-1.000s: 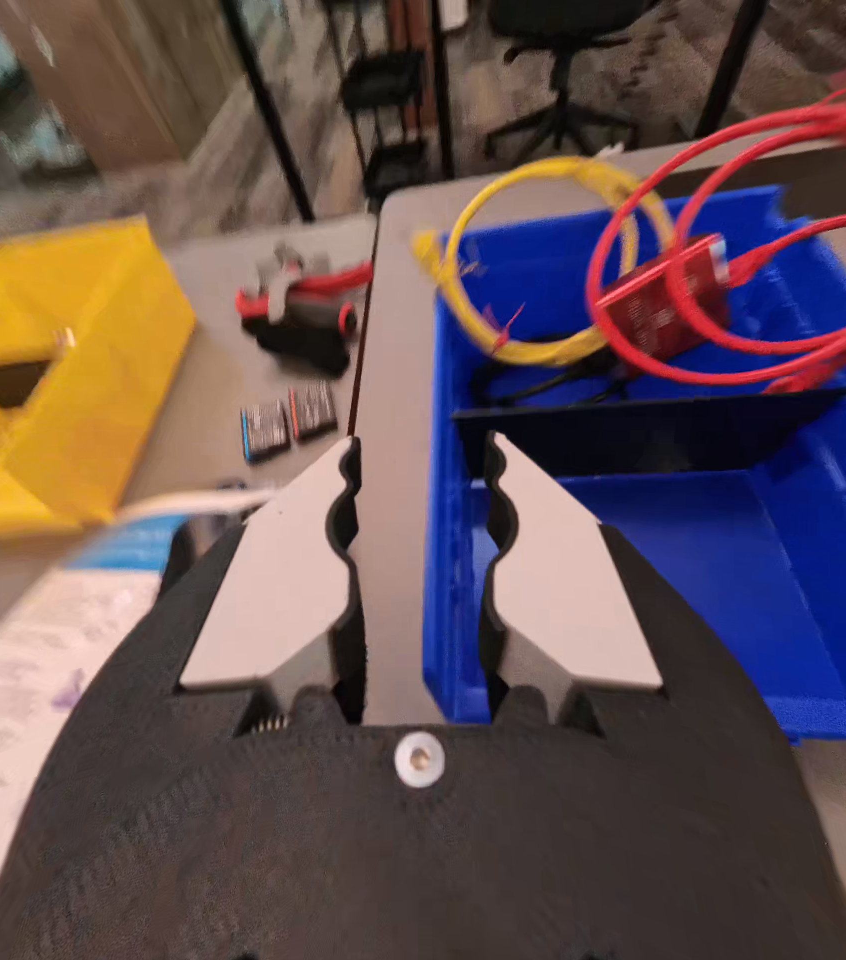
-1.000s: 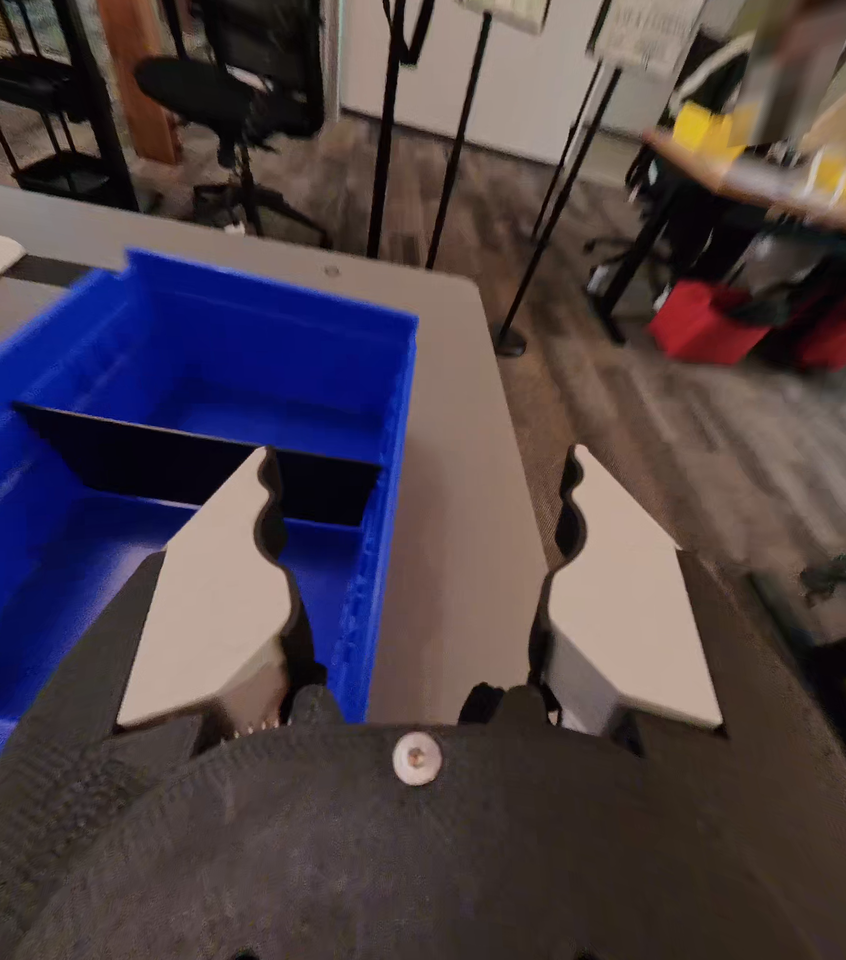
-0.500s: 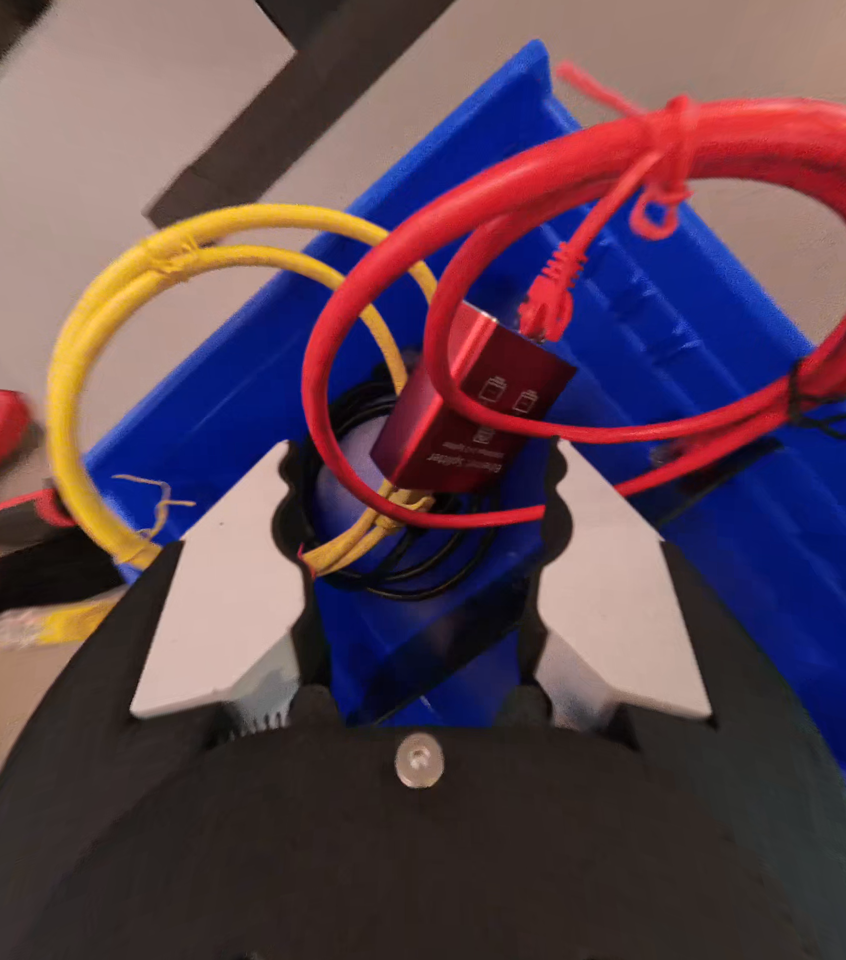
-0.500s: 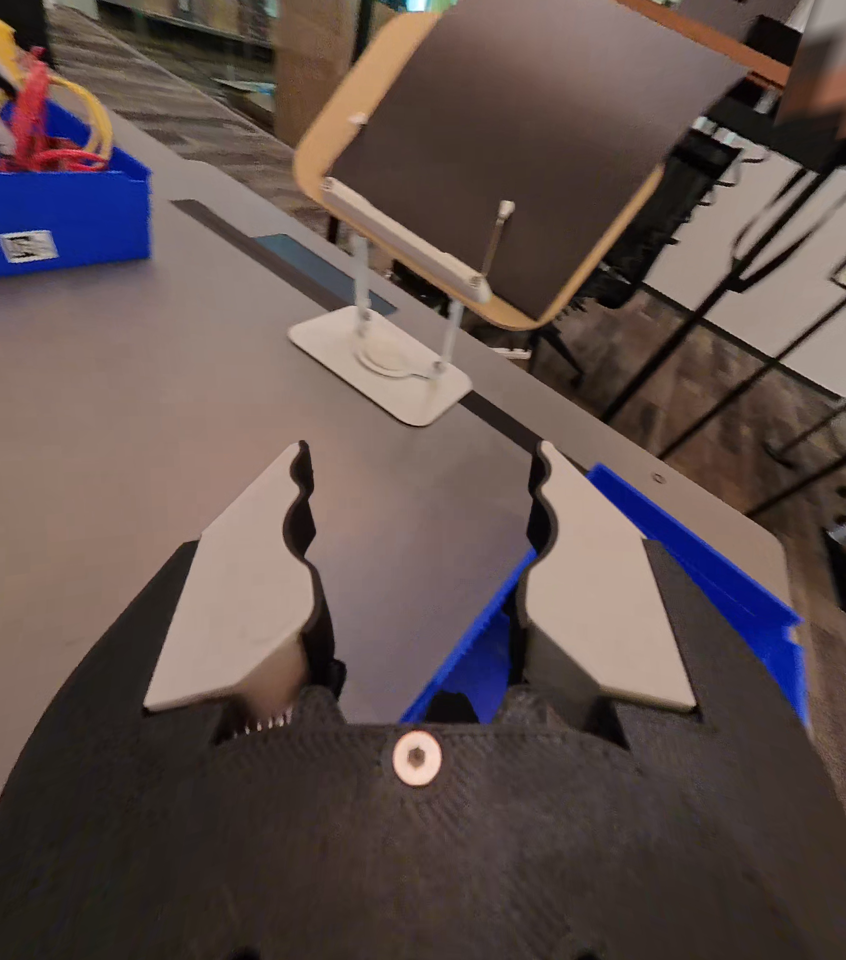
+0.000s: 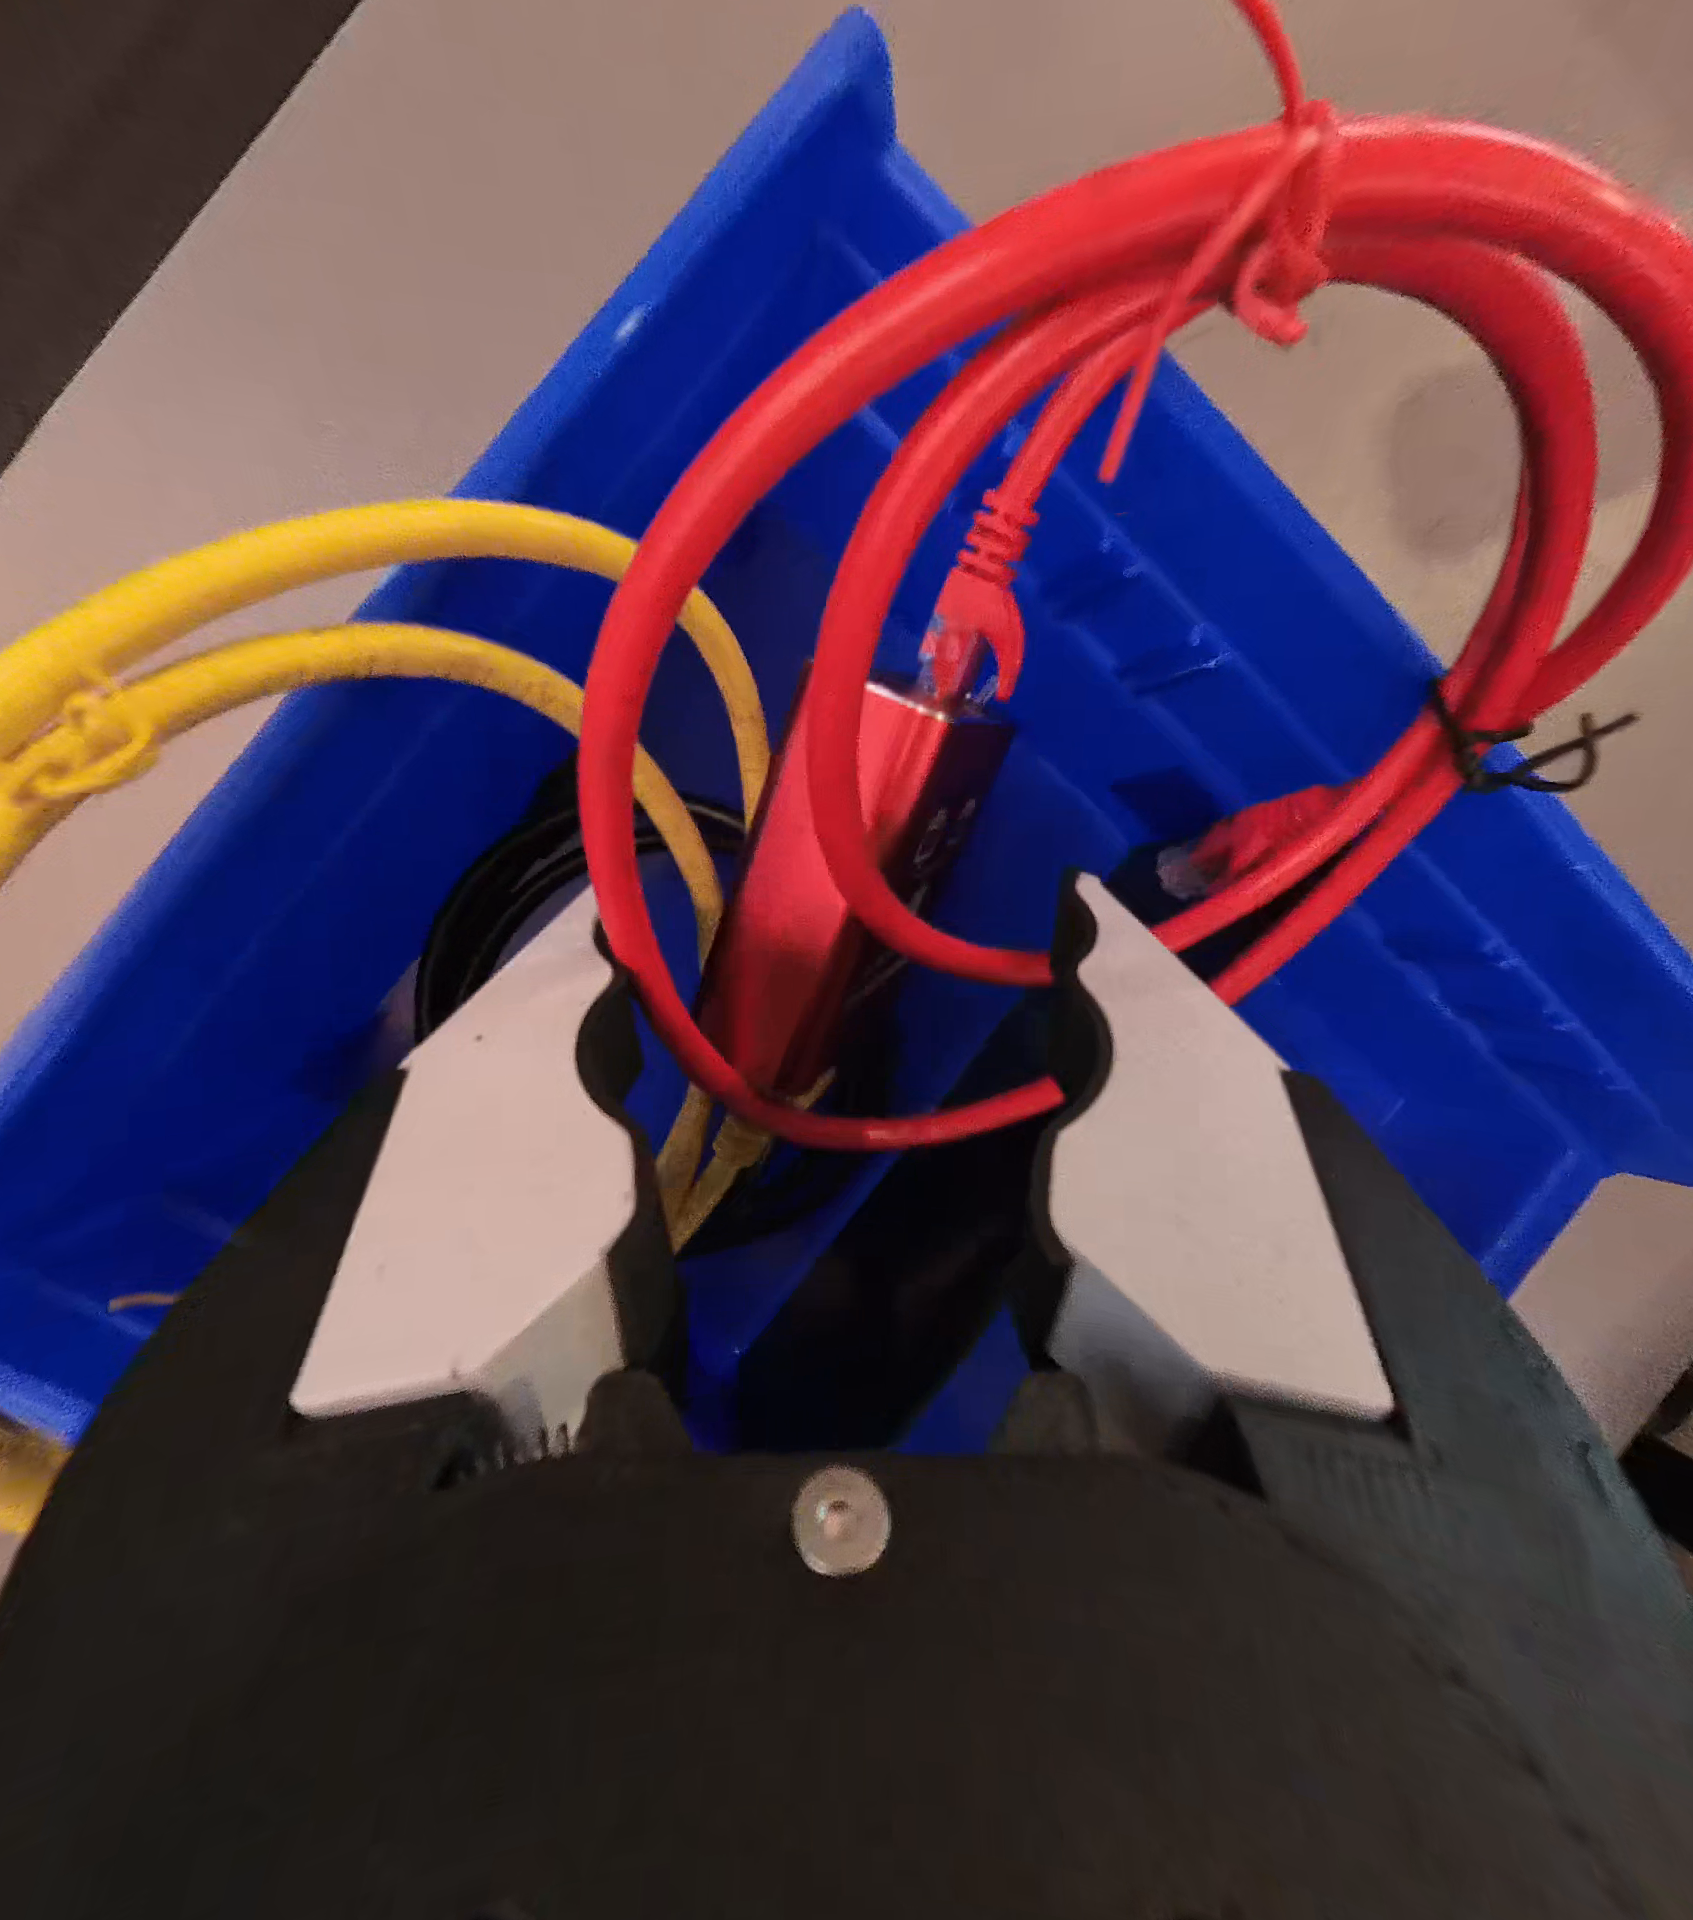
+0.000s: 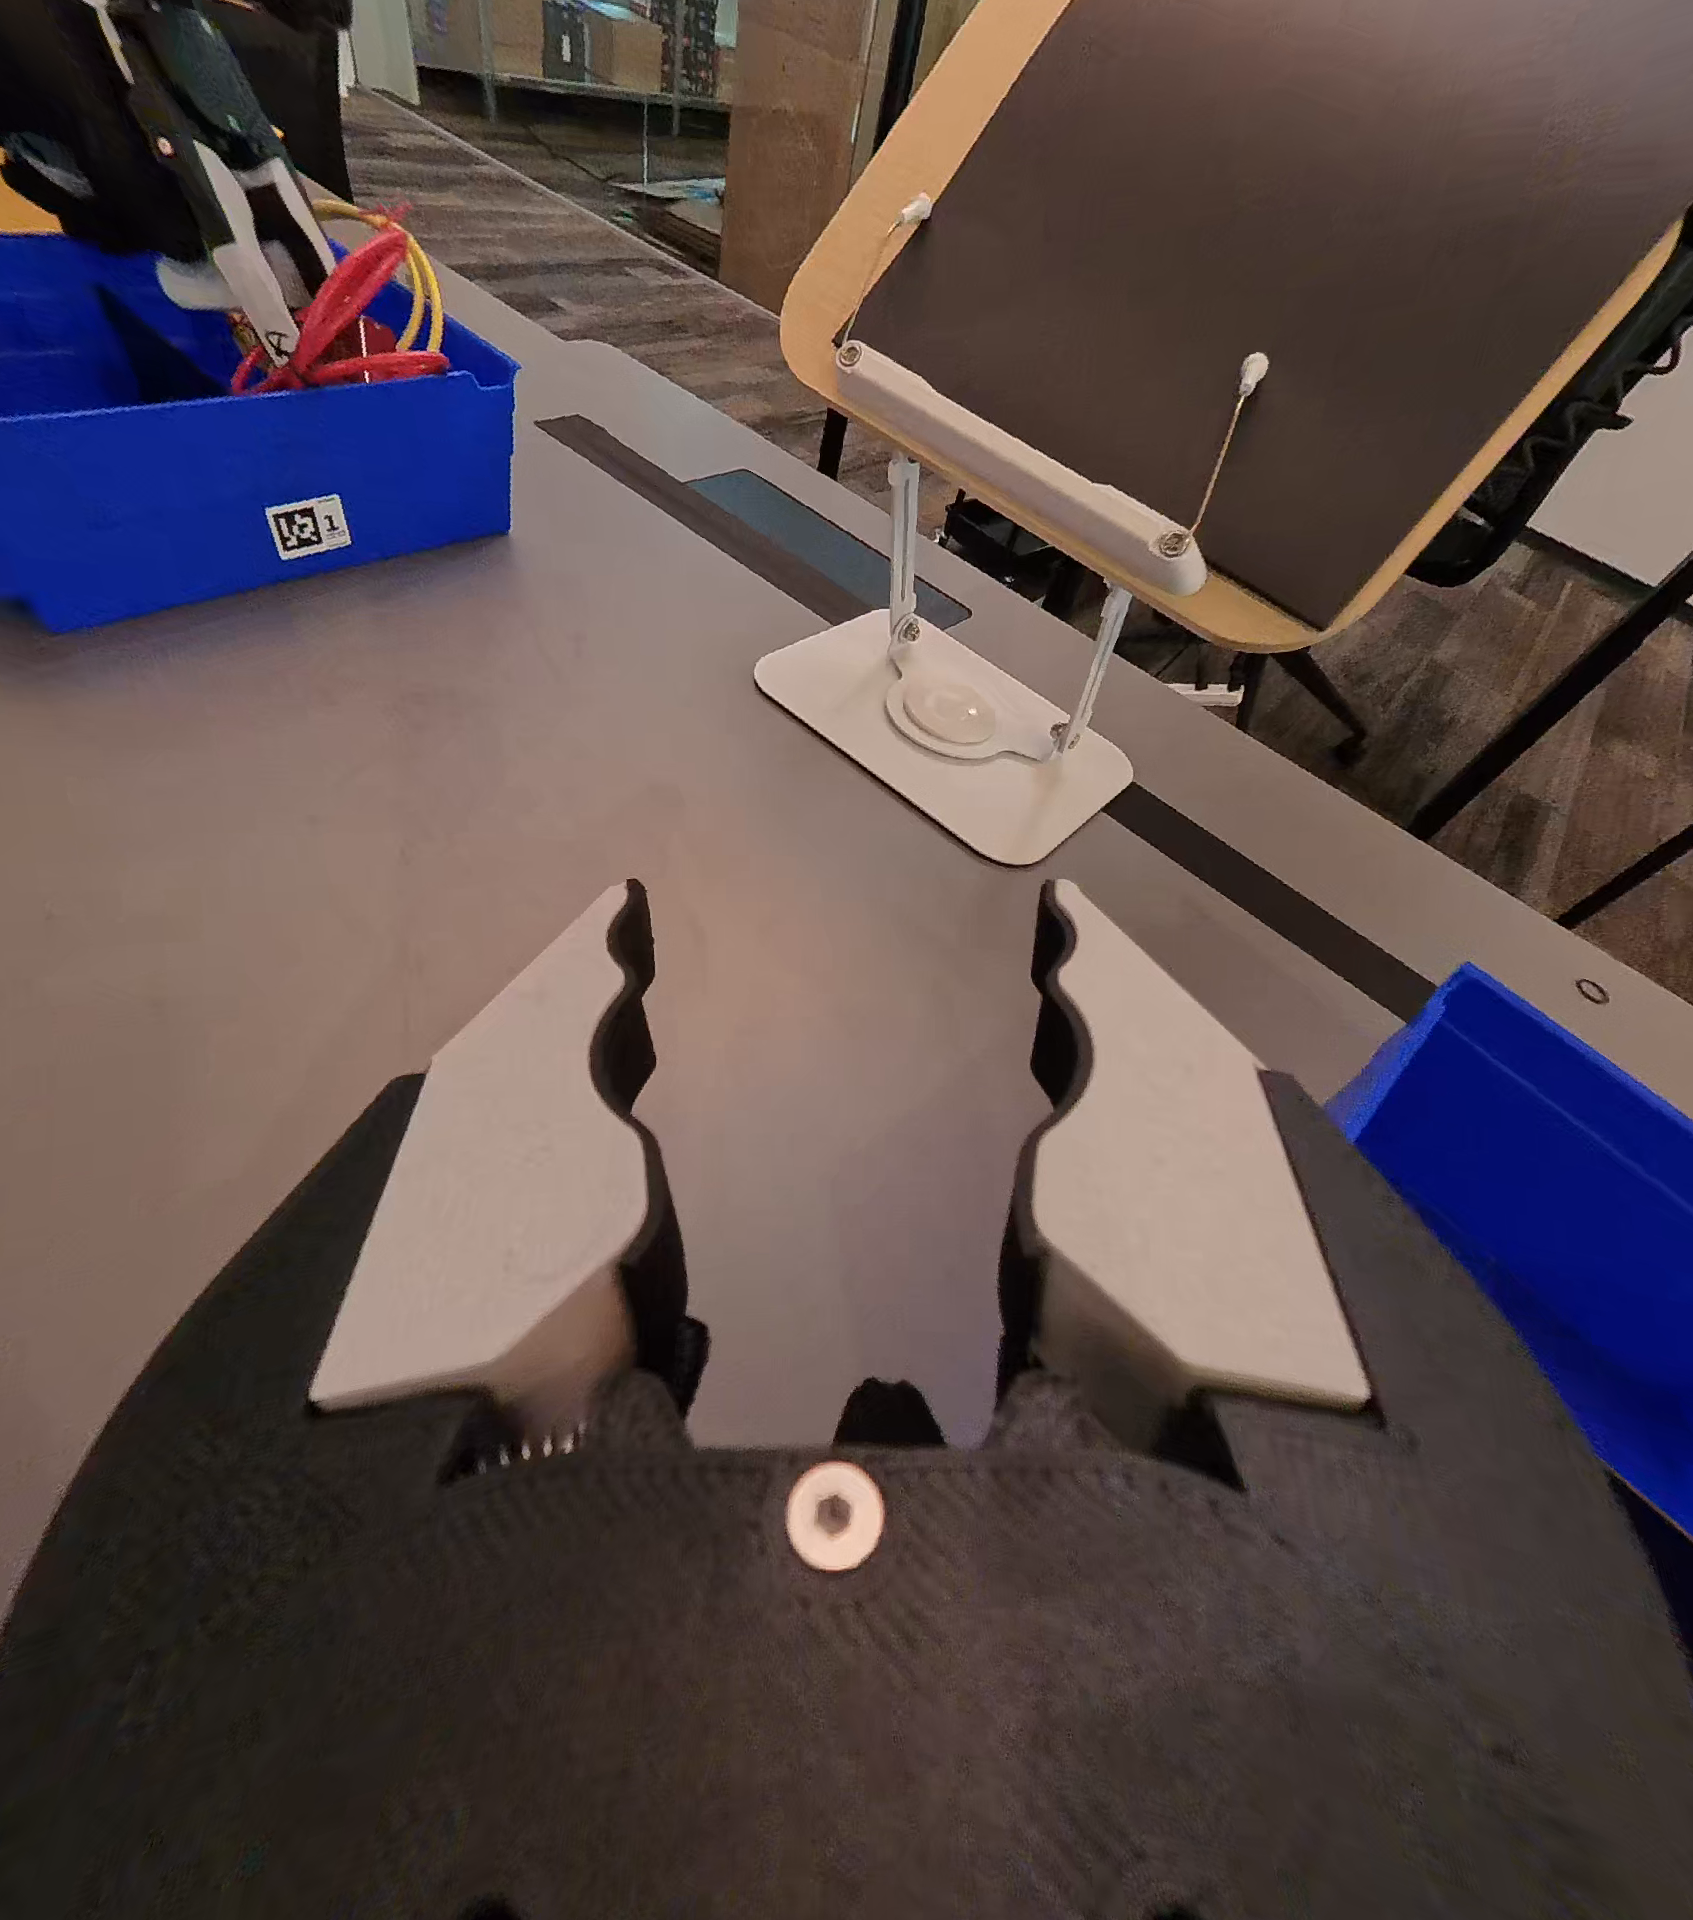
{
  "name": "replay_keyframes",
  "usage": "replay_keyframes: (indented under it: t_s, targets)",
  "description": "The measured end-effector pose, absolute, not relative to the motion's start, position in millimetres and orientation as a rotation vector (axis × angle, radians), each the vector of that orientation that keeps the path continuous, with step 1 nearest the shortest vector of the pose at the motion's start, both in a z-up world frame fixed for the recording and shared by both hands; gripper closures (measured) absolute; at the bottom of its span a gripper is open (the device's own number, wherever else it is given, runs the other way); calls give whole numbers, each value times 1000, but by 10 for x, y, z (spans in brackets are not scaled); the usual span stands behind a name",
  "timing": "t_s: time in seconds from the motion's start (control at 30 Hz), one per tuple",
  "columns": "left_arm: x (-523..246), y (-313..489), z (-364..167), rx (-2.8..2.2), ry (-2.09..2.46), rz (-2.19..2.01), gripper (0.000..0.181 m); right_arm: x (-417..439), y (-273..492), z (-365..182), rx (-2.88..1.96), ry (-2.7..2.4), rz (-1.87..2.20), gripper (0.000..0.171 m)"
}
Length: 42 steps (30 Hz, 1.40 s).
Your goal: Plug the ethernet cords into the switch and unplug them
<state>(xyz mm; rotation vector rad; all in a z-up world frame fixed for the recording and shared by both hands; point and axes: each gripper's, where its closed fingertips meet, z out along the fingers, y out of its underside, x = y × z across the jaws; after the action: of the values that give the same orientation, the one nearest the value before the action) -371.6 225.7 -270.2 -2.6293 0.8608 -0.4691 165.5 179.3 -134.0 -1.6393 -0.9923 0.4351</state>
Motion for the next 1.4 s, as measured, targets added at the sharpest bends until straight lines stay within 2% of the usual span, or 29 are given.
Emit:
replay_keyframes:
  t_s: [0.07,0.13,0.2,0.33,0.53,0.67,0.87,1.03,1.13,1.27,1.4]
  targets:
    - [-3647,2279,-2763,-2627,885,-499,111,1621,1803,-1379,-1645,-990,447,99]
    - [-3582,2314,-2803,-2622,860,-568,130,1590,1809,-1425,-1653,-991,457,100]
    - [-3528,2315,-2797,-2611,870,-611,141,1552,1803,-1468,-1661,-994,474,100]
    - [-3520,2307,-2638,-2549,904,-569,148,1466,1748,-1524,-1664,-1016,500,101]
    - [-3601,2228,-2133,-2406,860,-455,149,1379,1602,-1537,-1651,-1037,535,102]
    - [-3689,2135,-1602,-2267,785,-383,149,1354,1496,-1491,-1636,-1024,566,102]
    - [-3591,1918,-503,-2057,785,-252,149,1261,1286,-1523,-1627,-1028,608,102]
    - [-3083,1742,419,-1902,878,-166,150,1159,1123,-1517,-1609,-1033,636,102]
    - [-2548,1624,709,-1859,993,-187,150,1156,1073,-1491,-1603,-1007,631,101]
    - [-1683,1570,447,-1908,1178,-246,150,1210,1026,-1476,-1604,-931,640,94]
    - [-787,1475,-377,-2014,1362,-443,150,1283,996,-1607,-1627,-926,615,93]
